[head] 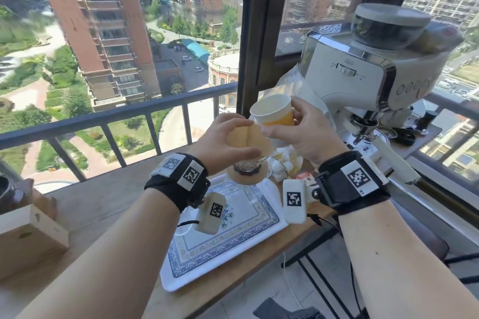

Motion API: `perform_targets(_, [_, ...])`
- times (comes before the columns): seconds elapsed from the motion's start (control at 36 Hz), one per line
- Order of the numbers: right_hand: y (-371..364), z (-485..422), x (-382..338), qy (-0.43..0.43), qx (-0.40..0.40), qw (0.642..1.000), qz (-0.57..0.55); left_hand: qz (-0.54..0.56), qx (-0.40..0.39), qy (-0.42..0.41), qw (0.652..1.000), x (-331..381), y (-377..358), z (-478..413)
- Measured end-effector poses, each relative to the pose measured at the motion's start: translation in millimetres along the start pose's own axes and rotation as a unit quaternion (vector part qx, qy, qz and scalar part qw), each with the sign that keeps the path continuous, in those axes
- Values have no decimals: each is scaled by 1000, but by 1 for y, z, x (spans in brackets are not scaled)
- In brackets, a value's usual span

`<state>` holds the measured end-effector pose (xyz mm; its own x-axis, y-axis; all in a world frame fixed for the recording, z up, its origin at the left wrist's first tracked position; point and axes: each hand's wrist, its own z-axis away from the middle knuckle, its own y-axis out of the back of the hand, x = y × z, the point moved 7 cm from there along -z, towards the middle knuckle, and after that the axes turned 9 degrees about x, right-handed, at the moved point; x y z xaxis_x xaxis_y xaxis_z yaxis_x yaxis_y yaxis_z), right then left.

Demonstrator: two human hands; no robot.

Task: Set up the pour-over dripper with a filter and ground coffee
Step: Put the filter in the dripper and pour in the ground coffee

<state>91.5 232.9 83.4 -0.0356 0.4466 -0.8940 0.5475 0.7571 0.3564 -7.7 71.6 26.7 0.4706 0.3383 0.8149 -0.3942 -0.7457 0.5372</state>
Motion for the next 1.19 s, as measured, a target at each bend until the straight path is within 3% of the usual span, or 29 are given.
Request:
perform_targets(0.28, [8,-6,-10,59,-43,982,177,7,2,29,1000,-11,-3,10])
perform_targets(0.58, [-11,-13,-13,111,-91,952,269,29,3,33,999,-5,-3,9])
perform_targets(1.19, [-15,-12,-17,125,-85,938,312,11,-10,20,1000,-1,-8,7])
